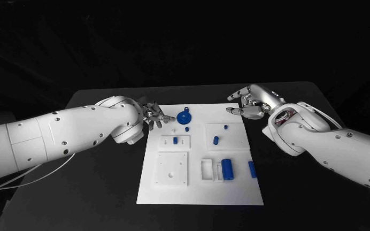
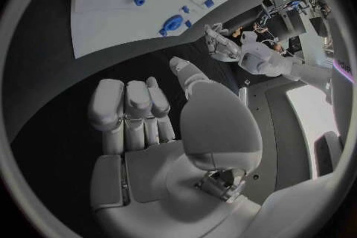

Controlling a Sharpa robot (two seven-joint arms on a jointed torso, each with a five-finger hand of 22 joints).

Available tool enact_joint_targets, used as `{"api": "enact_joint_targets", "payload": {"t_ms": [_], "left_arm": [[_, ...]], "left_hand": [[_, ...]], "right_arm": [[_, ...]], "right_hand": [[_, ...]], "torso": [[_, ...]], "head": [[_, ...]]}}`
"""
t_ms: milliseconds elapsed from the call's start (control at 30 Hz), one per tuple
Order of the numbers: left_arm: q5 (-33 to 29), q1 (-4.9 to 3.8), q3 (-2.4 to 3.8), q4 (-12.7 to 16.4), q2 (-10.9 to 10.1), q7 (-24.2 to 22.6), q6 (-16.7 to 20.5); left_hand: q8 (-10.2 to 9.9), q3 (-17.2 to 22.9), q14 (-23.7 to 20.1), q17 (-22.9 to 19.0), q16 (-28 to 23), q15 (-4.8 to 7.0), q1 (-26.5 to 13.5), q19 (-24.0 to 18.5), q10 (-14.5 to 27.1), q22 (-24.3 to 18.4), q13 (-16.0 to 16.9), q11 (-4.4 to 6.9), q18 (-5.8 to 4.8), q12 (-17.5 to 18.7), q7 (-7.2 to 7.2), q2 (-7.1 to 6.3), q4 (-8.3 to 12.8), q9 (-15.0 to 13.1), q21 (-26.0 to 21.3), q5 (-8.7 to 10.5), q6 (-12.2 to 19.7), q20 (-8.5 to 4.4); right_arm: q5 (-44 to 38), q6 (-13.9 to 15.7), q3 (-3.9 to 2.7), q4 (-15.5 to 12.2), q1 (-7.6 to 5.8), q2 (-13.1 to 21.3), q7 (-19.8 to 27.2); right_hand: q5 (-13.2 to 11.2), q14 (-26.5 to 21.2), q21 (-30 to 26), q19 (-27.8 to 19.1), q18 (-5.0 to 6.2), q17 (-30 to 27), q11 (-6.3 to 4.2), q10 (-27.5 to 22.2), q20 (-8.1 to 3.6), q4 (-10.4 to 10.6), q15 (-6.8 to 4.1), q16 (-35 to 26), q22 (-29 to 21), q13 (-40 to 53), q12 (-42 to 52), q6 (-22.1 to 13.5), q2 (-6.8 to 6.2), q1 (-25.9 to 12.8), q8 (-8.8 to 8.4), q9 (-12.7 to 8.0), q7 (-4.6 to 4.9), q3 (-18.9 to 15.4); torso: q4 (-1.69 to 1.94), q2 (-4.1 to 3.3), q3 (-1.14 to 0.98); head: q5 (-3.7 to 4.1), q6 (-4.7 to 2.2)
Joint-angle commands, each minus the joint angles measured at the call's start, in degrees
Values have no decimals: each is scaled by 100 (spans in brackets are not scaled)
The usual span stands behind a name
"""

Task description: Assemble the parts on the task board

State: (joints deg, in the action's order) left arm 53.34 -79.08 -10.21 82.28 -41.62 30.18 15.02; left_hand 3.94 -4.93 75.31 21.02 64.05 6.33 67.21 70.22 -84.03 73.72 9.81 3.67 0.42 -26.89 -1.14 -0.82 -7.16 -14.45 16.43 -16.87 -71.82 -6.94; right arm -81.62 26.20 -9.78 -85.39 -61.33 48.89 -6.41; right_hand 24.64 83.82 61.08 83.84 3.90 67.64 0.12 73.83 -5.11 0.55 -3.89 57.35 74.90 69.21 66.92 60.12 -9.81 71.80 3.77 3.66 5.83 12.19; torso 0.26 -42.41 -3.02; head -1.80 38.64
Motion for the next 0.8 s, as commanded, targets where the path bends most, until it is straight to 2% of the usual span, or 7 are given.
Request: {"api": "enact_joint_targets", "payload": {"t_ms": [33, 333, 433, 500, 567, 667, 800], "left_arm": [[-514, -122, 9, -223, 72, 1, -579], [-515, -338, 18, -1109, 441, 131, -1155], [-399, -369, 19, -1362, 567, 172, -1369], [-281, -384, 20, -1526, 655, 207, -1550], [-131, -393, 19, -1703, 757, 236, -1742], [4, -400, 16, -1928, 886, 262, -1961], [110, -402, 9, -2257, 1075, 266, -2228]], "left_hand": [[-16, -98, -13, 25, -44, -39, -9, 66, -255, 58, 59, -65, -42, 62, -51, 102, 83, 232, -100, -53, 130, 14], [-5, -189, -33, 55, -54, -66, -114, 112, -248, 183, 114, -102, -42, 159, -123, 156, -2, 410, -269, 28, 351, 35], [-7, -181, -50, 55, -62, -78, -166, 117, -245, 202, 124, -120, -42, 190, -145, 85, -100, 428, -319, 128, 438, 44], [-3, -124, -96, 55, -68, -98, -234, 95, -234, 206, 117, -146, -42, 252, -173, -2, -209, 445, -364, 448, 536, 64], [3, 41, -149, 57, -60, -115, -264, 85, -229, 211, 124, -160, -42, 319, -184, -145, -351, 438, -427, 603, 573, 79], [-1, 133, -179, 50, -55, -124, -280, 92, -219, 219, 140, -169, -42, 362, -195, -224, -441, 435, -480, 656, 609, 88], [3, 134, -216, 44, -49, -138, -273, 81, -213, 221, 139, -181, -42, 425, -205, -186, -413, 432, -529, 656, 635, 101]], "right_arm": [[31, -45, -2, 17, 4, -17, 41], [46, -46, -3, 39, 4, -43, 41], [47, -46, -5, 38, 4, -50, 41], [47, -46, -6, 37, 4, -54, 41], [47, -44, -9, 36, 4, -57, 41], [48, -42, -14, 35, 4, -60, 42], [47, -38, -27, 33, 4, -66, 44]], "right_hand": [[18, -4, -13, 242, 55, -7, -8, -24, 13, 11, -4, -31, 798, -8, -39, 16, -1, -47, -24, -10, 16, -4], [35, -3, -6, 243, 54, -8, -7, -21, 14, 3, -2, -33, 801, -7, -36, 4, 1, -42, -22, -9, 19, 11], [35, -3, -6, 243, 54, -8, -7, -21, 14, 3, -2, -33, 801, -7, -36, 4, 1, -42, -22, -9, 19, 11], [49, -3, -5, 243, 54, -7, -7, -21, 14, 0, -2, -31, 801, -7, -36, 2, 0, -42, -22, -9, 20, 16], [49, -3, -5, 243, 54, -7, -7, -21, 14, 0, -2, -31, 801, -7, -36, 2, 0, -42, -22, -9, 20, 16], [59, -2, -5, 244, 54, -6, -6, -21, 14, -3, -2, -29, 801, -7, -36, 0, -2, -43, -22, -9, 21, 19], [62, -2, -5, 244, 54, -6, -6, -21, 14, -4, -2, -29, 801, -7, -36, -1, -3, -43, -22, -9, 21, 20]], "torso": [[-2, -9, 0], [-27, -47, 13], [-40, -67, 13], [-48, -79, 13], [-55, -91, 16], [-64, -109, 16], [-70, -130, 19]], "head": [[-16, -36], [-54, -101], [-68, -116], [-72, -122], [-81, -128], [-97, -138], [-97, -145]]}}
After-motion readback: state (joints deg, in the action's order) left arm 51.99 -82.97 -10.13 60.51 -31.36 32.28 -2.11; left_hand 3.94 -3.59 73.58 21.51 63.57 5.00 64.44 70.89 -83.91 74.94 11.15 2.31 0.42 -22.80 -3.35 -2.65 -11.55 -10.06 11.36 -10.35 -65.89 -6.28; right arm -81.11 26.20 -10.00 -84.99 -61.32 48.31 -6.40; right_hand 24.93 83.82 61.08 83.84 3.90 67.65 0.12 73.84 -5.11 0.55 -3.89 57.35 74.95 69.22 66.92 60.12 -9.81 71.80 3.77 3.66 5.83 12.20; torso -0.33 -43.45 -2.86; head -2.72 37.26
